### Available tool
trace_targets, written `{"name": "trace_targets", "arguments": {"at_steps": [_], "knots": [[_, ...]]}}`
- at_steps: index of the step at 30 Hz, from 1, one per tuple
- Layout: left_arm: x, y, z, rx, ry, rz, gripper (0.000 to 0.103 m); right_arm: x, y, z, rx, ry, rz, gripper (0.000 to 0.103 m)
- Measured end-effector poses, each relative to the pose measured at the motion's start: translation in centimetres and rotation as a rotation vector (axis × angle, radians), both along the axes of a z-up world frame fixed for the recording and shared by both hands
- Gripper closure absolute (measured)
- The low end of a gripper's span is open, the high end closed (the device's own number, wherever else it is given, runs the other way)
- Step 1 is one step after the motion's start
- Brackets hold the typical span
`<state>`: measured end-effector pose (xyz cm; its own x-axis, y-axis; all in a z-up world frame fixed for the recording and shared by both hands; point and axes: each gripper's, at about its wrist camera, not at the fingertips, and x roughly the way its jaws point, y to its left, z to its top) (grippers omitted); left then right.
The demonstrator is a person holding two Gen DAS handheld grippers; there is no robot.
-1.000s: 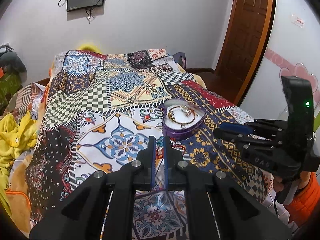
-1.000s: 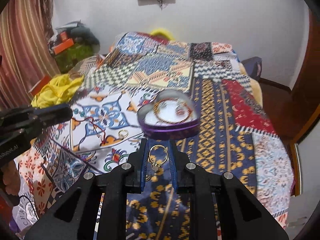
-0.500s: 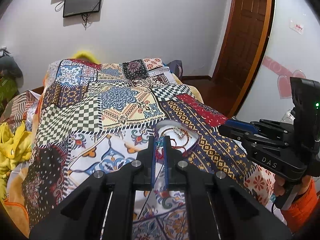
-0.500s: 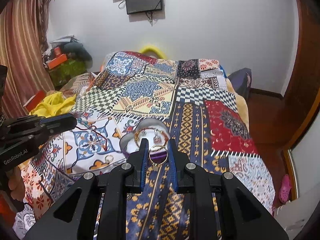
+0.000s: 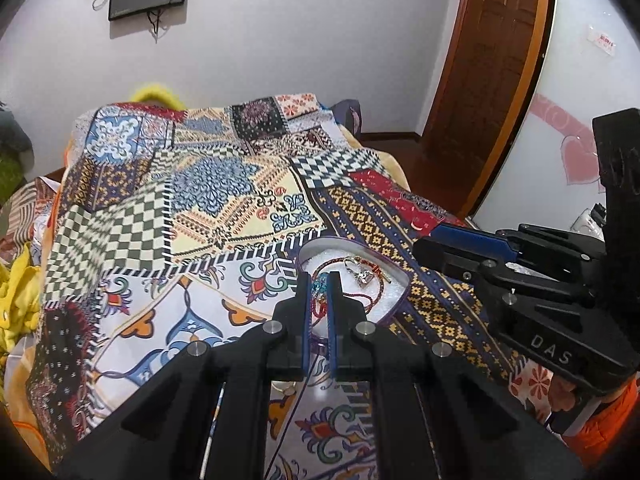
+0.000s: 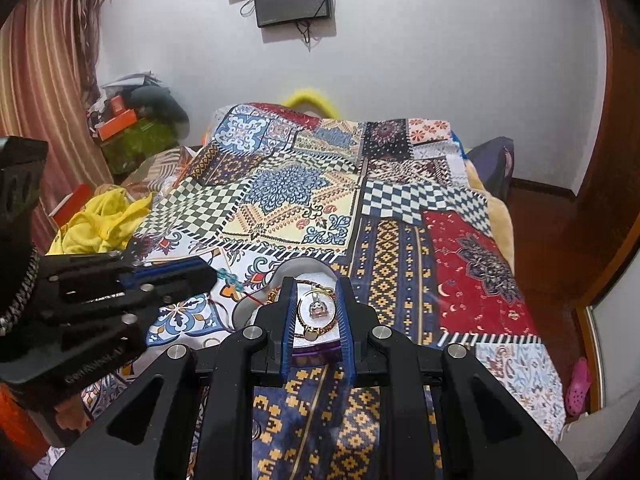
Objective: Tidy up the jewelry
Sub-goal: 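Carry the gold ring toward the purple tin with the right tool, then lower the gold ring into the tin and open the right tool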
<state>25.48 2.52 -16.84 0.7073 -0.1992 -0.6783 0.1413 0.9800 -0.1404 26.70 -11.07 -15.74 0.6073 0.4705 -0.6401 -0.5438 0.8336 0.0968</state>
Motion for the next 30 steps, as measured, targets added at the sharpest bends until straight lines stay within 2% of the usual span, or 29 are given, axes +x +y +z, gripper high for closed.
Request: {"name": "trace_targets", "arguments": {"at_steps": [7,14,30], "knots": [[1.6,-0.1,-1.6,-0.032,0.046,-0.021,0.098,1.3,0.5,-1.4,-0.005,0.045,0.015,0.085],[2.0,-0.6,-2.7,-0.021,0.075,-0.039,0.098,2.0,1.0,-2.4,-0.027,0.078,0.034,0.085],[1.3,-0.1,-2.1,-0.001,0.079,-0.028,0.096,2.5,1.5,-2.7,-0.053,0.132,0.04,0.085]]}}
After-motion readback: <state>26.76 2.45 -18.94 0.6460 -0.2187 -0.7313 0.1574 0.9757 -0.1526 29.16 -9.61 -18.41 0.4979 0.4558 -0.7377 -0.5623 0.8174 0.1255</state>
